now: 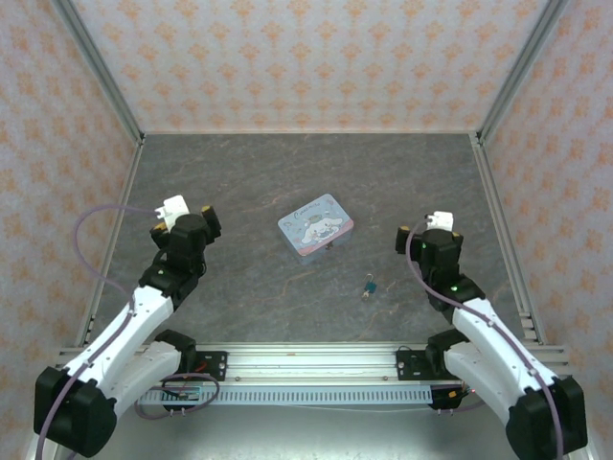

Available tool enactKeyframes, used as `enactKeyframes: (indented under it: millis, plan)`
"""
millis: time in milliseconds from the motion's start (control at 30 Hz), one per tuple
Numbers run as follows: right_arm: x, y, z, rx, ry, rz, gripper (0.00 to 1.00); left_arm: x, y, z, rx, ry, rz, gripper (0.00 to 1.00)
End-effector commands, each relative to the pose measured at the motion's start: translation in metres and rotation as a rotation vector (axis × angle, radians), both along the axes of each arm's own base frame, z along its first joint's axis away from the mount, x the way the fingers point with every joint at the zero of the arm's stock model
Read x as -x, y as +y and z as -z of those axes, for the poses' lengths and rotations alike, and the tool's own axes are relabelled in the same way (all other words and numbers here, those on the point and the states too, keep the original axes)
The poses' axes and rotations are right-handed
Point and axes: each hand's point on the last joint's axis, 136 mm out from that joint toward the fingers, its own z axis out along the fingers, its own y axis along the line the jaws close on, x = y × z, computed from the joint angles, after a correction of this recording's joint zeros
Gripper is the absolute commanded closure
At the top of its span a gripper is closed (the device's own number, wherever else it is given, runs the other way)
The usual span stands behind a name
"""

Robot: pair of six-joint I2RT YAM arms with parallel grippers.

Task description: Unlock the padlock with the key

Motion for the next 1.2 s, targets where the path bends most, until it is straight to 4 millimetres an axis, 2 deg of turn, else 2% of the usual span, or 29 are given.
enactKeyframes:
  millis: [0, 133, 233, 400, 500, 633, 767, 833, 900, 1000, 1167]
  plan:
    - [-0.021, -0.018, -0.011, -0.042, -0.135, 0.062, 0.01, -0.003, 0.018, 0.0, -0.166, 0.022, -0.054, 0.02]
    - [-0.033, -0.022, 0.007, -0.086, -0.141, 0.032, 0.01, -0.011, 0.02, 0.021, -0.172, 0.026, -0.04, 0.01]
    - [-0.043, -0.021, 0.013, -0.113, -0.167, 0.001, 0.01, -0.018, 0.018, 0.033, -0.169, 0.019, -0.008, 0.01]
    - [-0.065, -0.017, 0.012, -0.109, -0.208, -0.054, 0.01, -0.03, 0.012, 0.045, -0.18, -0.005, 0.065, 0.01]
    - [-0.079, -0.015, 0.022, -0.1, -0.195, -0.082, 0.01, -0.038, 0.009, 0.053, -0.174, -0.017, 0.106, 0.01]
    - [-0.09, -0.013, 0.046, -0.108, -0.171, -0.1, 0.01, -0.049, 0.009, 0.061, -0.162, -0.026, 0.135, 0.01]
    - [-0.102, -0.017, 0.052, -0.135, -0.098, -0.088, 0.01, -0.062, 0.01, 0.066, -0.128, -0.041, 0.163, 0.01]
    - [-0.1, -0.027, 0.052, -0.151, -0.094, -0.044, 0.01, -0.067, 0.009, 0.075, -0.112, -0.041, 0.171, 0.01]
    - [-0.1, -0.027, 0.053, -0.149, -0.091, -0.042, 0.01, -0.073, 0.009, 0.089, -0.11, -0.029, 0.176, 0.01]
    - [-0.1, -0.027, 0.053, -0.149, -0.091, -0.043, 0.01, -0.084, 0.0, 0.094, -0.101, 0.027, 0.24, 0.01]
    - [-0.1, -0.027, 0.053, -0.148, -0.092, -0.042, 0.01, -0.088, 0.002, 0.096, -0.068, 0.03, 0.254, 0.0]
